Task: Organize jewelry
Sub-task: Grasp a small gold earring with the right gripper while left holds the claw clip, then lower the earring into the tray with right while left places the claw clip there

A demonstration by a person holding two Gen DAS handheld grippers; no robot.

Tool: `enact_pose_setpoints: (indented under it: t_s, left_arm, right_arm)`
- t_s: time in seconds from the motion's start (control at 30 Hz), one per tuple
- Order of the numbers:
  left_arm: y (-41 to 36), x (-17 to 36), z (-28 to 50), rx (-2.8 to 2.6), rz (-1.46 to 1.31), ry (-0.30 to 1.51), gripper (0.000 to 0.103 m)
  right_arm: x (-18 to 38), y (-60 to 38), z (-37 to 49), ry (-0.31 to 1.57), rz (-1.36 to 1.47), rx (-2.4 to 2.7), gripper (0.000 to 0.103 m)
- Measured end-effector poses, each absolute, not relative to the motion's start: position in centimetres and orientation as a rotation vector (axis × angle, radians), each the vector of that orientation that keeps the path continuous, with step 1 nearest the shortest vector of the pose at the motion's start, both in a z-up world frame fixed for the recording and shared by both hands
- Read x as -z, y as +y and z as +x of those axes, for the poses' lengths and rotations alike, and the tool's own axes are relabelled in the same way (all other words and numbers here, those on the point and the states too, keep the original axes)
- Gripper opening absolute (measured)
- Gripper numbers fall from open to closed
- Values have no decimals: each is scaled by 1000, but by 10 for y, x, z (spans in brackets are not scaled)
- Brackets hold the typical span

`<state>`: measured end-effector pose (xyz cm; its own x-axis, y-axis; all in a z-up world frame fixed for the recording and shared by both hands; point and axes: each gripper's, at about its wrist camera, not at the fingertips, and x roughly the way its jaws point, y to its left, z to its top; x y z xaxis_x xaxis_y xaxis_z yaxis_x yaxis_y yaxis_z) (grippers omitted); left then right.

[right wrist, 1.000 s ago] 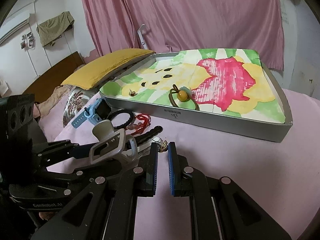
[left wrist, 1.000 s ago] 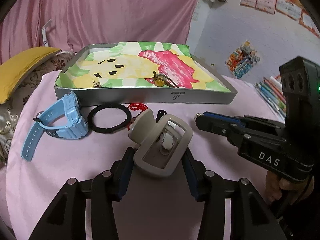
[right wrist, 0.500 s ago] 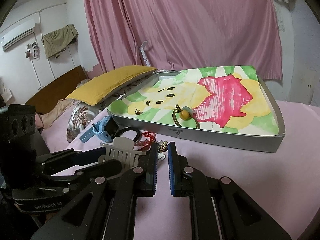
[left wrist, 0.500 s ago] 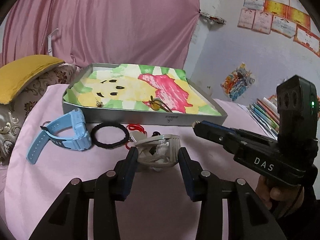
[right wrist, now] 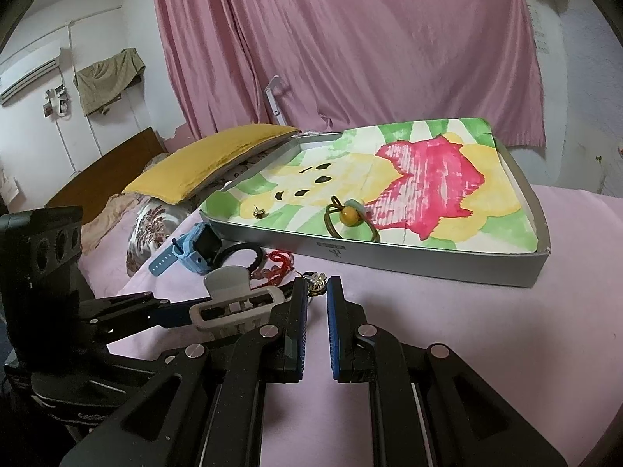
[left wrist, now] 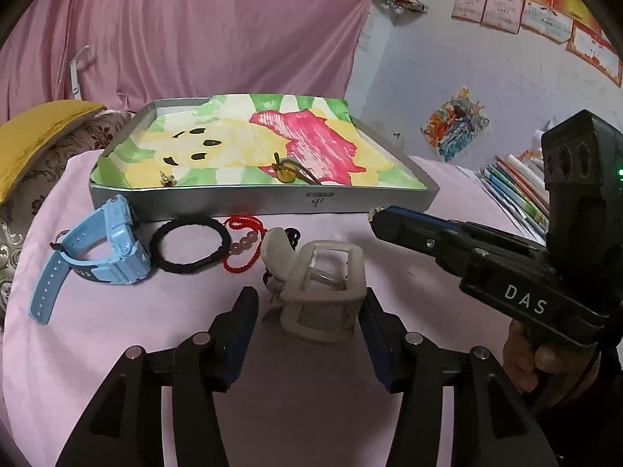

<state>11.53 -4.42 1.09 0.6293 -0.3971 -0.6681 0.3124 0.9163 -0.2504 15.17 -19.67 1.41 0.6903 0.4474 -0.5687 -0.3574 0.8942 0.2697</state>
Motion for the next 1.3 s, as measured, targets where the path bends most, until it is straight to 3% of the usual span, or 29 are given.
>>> enact_pose_setpoints:
  t_s: [0.6, 0.97, 1.3]
  left_arm:
    - [-61, -10, 126, 378, -94, 774, 49]
    - [-49, -33, 106, 341, -162, 584, 48]
    - [-31, -70, 134, 283, -183, 419, 48]
  right_arm:
    - [-8, -224, 153, 678, 184, -395, 9]
    - [-21, -224, 151, 603, 205, -432, 9]
    - [-58, -214, 166, 382, 175, -373, 9]
